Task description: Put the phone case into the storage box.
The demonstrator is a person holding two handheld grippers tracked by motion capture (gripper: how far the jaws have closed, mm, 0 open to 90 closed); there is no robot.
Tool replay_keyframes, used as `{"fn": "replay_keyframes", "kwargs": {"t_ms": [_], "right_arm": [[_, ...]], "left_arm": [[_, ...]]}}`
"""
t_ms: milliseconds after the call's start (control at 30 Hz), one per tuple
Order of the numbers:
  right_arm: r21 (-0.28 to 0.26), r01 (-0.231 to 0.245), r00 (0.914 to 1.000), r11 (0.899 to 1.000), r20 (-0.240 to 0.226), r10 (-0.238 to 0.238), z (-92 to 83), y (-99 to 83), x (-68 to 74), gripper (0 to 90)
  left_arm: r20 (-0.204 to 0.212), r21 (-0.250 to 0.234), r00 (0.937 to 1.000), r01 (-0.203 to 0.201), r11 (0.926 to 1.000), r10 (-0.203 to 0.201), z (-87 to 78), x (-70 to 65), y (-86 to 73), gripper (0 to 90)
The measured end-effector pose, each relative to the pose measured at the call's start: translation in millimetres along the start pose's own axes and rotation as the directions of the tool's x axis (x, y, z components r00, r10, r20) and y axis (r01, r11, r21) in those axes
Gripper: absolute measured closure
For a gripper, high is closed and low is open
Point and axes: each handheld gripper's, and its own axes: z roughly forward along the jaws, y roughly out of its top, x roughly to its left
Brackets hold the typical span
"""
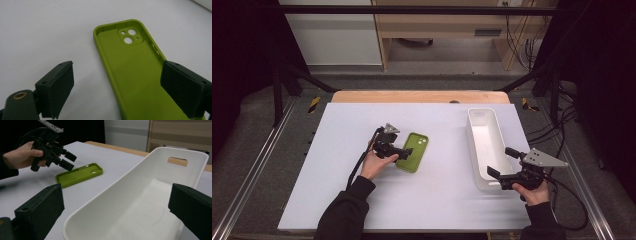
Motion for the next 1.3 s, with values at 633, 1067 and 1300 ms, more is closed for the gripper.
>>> {"fn": "replay_keyframes", "kwargs": {"t_ms": [633,1067,1300], "right_arm": [[0.001,0.001,1.0,1.0,0.001,-0.001,0.0,0.1,-0.1,0.6],[0.0,-0.002,1.0,1.0,-0.001,0.002,-0.4,0.5,0.2,0.6],[-0.001,-0.002,1.0,1.0,-0.001,0.002,-0.5,0.6,0.2,0.6]], "left_arm": [[-0.039,0.022,0.9991,0.013,0.9997,-0.013,1.4,-2.4,-8.2,36.4],[-0.027,0.041,0.9991,0.034,0.9986,-0.033,2.4,-4.6,-9.5,59.7],[-0.026,0.051,0.9991,0.034,0.9981,-0.033,3.5,-6.1,-9.6,67.1]]}}
